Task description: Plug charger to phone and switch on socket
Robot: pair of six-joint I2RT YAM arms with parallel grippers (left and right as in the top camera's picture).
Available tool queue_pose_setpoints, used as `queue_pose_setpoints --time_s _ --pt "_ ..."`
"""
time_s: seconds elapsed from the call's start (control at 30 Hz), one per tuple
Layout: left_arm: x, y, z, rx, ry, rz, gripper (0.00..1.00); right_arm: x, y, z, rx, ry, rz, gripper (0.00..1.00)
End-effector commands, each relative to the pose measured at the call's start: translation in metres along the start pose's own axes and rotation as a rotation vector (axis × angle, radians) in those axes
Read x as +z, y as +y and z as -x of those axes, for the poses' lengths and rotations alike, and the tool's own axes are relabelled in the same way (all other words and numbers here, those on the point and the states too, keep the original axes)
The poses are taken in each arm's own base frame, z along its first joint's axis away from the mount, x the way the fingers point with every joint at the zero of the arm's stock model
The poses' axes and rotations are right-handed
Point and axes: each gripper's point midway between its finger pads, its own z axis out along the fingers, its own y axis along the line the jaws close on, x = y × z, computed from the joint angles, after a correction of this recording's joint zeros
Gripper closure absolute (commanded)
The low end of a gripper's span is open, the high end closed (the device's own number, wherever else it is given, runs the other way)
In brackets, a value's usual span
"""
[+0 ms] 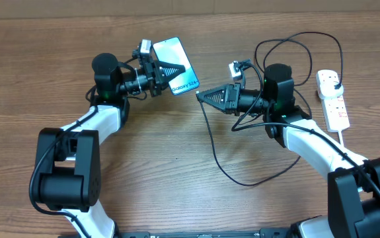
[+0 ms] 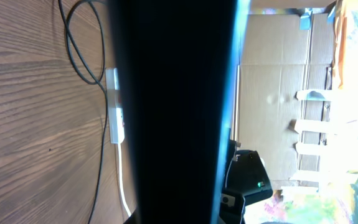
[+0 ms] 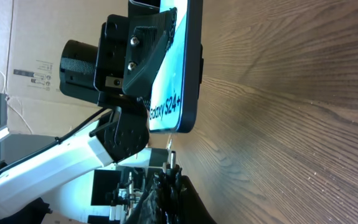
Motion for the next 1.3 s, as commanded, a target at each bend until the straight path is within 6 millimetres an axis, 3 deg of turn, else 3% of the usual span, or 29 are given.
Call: queue_pose_setpoints --time_s 0.0,0.63,1.27 --pt "0.010 -0.020 -0.002 0.083 -0.012 -0.021 0.96 0.000 0.001 0.002 -0.001 -0.006 0.004 0.96" --pt "0.019 -0.020 0.003 0.050 -0.061 -0.018 0.96 0.000 0.001 0.002 0.000 -0.005 0.004 0.96" --pt "0.027 -0.021 -0.006 0.050 -0.029 -0.024 0.96 0.000 -0.007 0.004 0.026 -0.026 -0.029 0.96"
